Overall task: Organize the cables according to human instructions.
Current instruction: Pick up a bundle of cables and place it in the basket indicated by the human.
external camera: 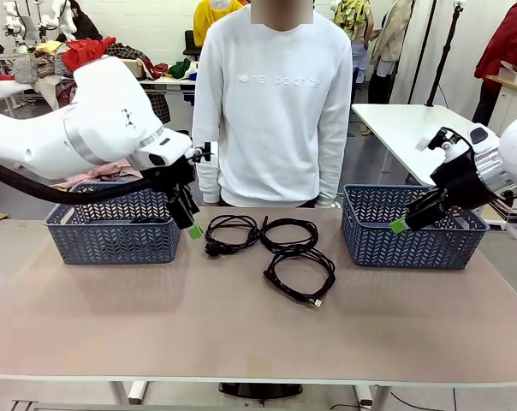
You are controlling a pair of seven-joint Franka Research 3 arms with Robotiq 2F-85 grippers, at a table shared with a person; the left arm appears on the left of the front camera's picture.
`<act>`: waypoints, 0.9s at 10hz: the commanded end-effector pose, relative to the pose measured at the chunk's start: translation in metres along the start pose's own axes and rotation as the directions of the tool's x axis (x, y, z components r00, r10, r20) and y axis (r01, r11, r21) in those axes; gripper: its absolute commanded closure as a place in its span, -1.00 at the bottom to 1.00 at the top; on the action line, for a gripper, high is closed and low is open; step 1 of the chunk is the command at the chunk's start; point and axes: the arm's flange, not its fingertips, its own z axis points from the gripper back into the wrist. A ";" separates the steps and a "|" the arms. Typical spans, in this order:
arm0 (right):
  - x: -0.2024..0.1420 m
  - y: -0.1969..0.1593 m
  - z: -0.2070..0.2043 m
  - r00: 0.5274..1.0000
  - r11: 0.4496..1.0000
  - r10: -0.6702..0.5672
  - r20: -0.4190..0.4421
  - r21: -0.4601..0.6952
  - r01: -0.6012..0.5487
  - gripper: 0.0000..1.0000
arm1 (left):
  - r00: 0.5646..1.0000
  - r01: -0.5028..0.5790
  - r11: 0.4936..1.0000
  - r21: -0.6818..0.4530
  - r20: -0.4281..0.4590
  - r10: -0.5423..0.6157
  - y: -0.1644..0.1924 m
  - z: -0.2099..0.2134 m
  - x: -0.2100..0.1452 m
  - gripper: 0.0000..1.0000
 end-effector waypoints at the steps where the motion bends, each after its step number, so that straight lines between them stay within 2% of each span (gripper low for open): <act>1: -0.001 -0.003 -0.002 1.000 1.000 0.009 0.017 0.014 -0.010 -1.00 | 0.999 0.022 0.999 0.034 0.026 -0.023 -0.013 -0.009 -0.007 -1.00; 4: -0.001 -0.003 -0.002 1.000 1.000 0.009 0.017 0.014 -0.010 -1.00 | 1.000 -0.006 0.999 0.036 0.024 0.006 -0.012 -0.011 -0.008 -1.00; 5: -0.001 -0.003 -0.002 1.000 1.000 0.009 0.017 0.014 -0.010 -1.00 | 1.000 0.010 0.999 0.034 -0.001 -0.010 -0.012 -0.013 -0.002 -1.00; 9: -0.001 -0.003 -0.002 1.000 1.000 0.009 0.017 0.014 -0.010 -1.00 | 1.000 0.010 0.999 0.034 -0.001 -0.010 -0.012 -0.013 -0.002 -1.00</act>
